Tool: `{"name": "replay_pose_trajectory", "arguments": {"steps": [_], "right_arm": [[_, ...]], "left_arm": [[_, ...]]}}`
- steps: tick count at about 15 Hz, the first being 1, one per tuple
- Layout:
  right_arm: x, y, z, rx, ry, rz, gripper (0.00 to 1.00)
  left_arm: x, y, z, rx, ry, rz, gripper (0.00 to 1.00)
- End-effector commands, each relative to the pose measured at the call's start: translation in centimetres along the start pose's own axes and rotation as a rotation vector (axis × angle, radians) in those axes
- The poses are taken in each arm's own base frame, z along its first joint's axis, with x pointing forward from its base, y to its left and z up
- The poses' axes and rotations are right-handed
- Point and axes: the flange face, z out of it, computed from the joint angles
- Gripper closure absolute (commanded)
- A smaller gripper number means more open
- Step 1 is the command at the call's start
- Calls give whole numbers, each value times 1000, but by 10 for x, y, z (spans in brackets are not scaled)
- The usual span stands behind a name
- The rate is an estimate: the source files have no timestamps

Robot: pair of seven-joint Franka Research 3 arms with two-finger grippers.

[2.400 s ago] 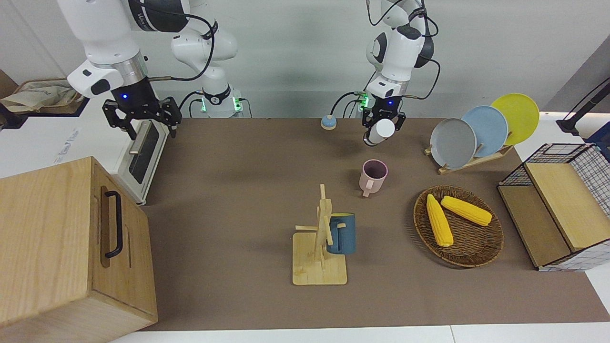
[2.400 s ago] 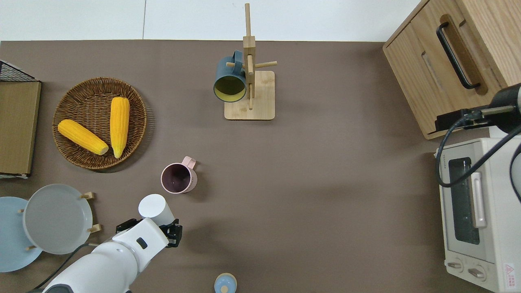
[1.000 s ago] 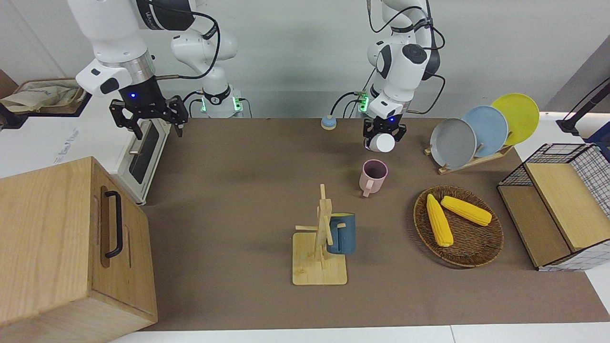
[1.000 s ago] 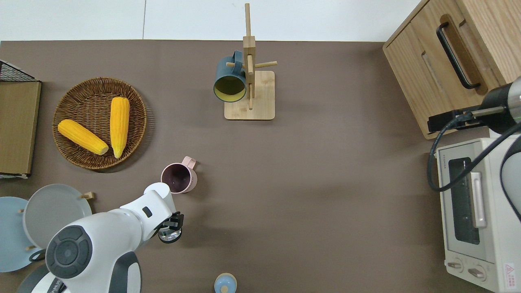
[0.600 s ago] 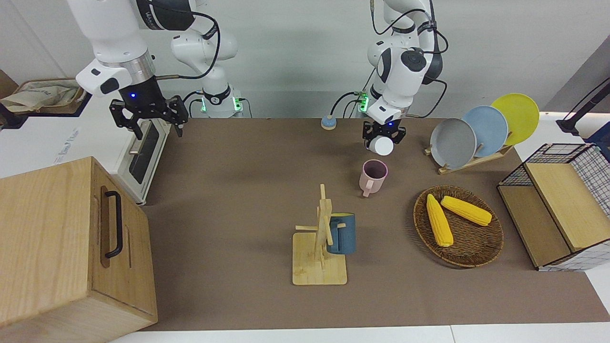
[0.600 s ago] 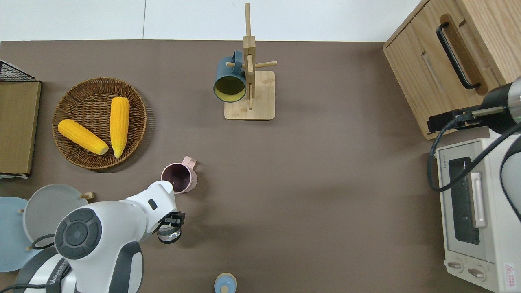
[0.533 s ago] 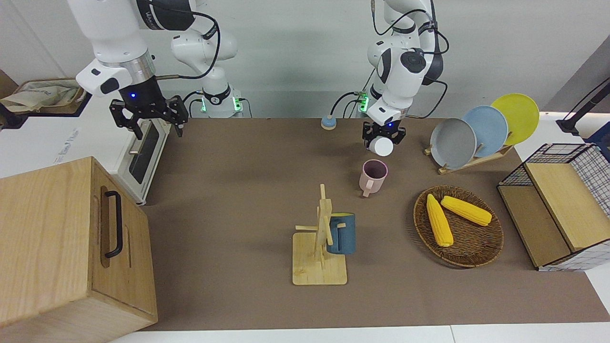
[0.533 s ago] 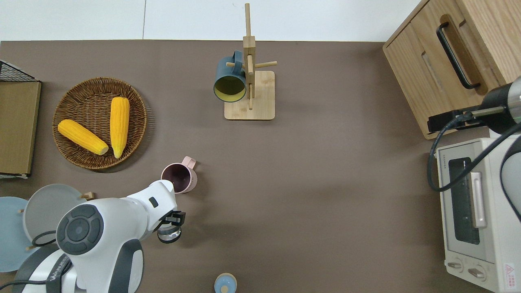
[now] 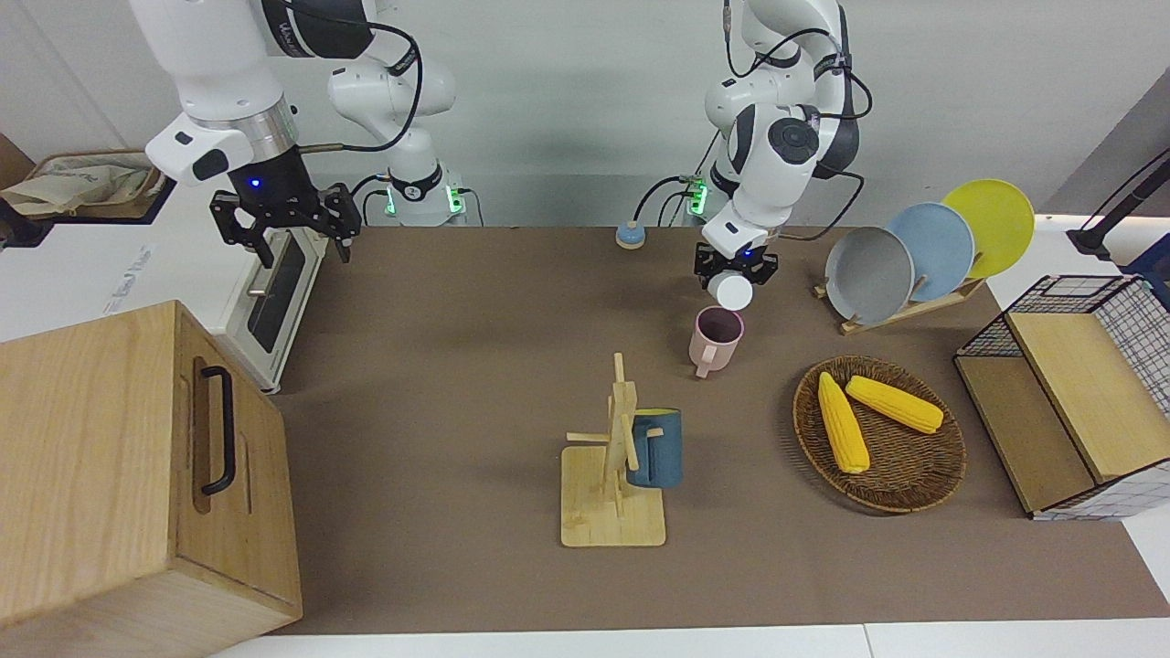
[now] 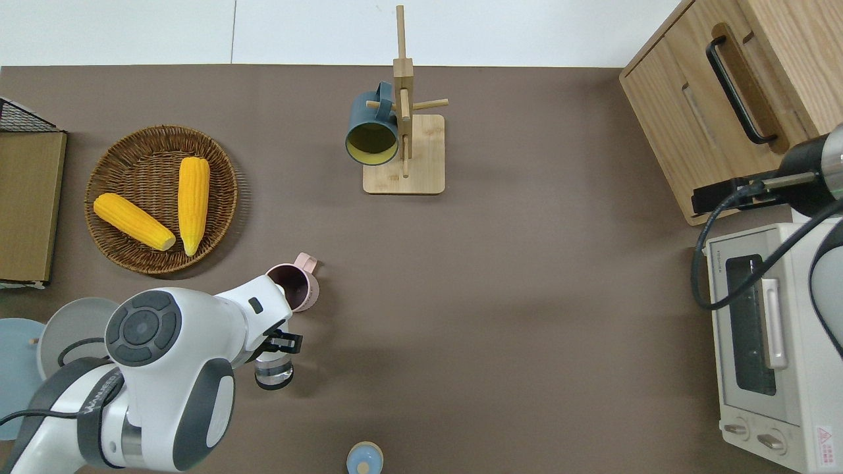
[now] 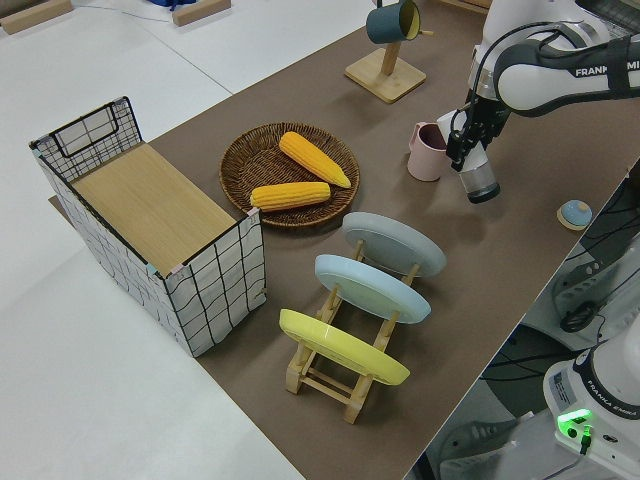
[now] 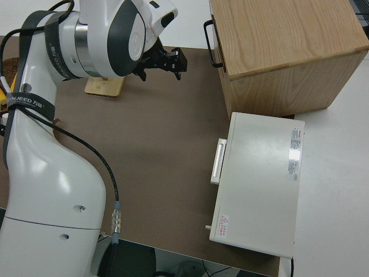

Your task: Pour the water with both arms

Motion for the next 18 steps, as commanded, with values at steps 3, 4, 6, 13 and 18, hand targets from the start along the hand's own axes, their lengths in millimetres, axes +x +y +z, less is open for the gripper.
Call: {"name": "replay_pose_trajectory", "arguments": {"steps": [3, 4, 6, 13, 18], "right_arm": [[-2, 0, -3, 18, -3, -4, 13], [-2, 0, -3, 16, -3, -2, 13], [-2, -1, -3, 18, -3, -5, 13], [-2, -1, -3, 18, -3, -5, 13], [-2, 0, -3, 18, -3, -4, 13]], "left_arm": [[10, 0, -15, 14, -54, 5, 1000], [15, -1, -15, 13, -70, -3, 1000], [21, -1, -15, 24, -96, -5, 1000], [22, 0, -19, 34, -162, 1, 1000], [28, 5, -20, 32, -200, 2, 1000]]}}
